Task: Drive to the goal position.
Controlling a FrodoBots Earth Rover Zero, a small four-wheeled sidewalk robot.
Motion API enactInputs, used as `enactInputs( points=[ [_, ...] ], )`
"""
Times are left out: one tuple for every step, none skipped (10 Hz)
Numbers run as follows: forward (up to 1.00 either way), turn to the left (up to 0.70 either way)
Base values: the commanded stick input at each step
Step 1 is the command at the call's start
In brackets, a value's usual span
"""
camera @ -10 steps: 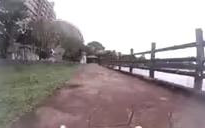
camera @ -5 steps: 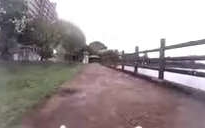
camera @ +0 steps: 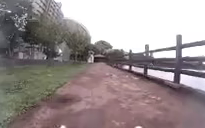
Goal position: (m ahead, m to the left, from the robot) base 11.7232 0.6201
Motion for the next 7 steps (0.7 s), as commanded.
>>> enactInputs(
  points=[
    [1.0,0.1],
    [1.0,0.1],
    [1.0,0.1],
    [1.0,0.1],
    [1.0,0.1],
    [1.0,0.1],
    [1.0,0.1]
  ],
)
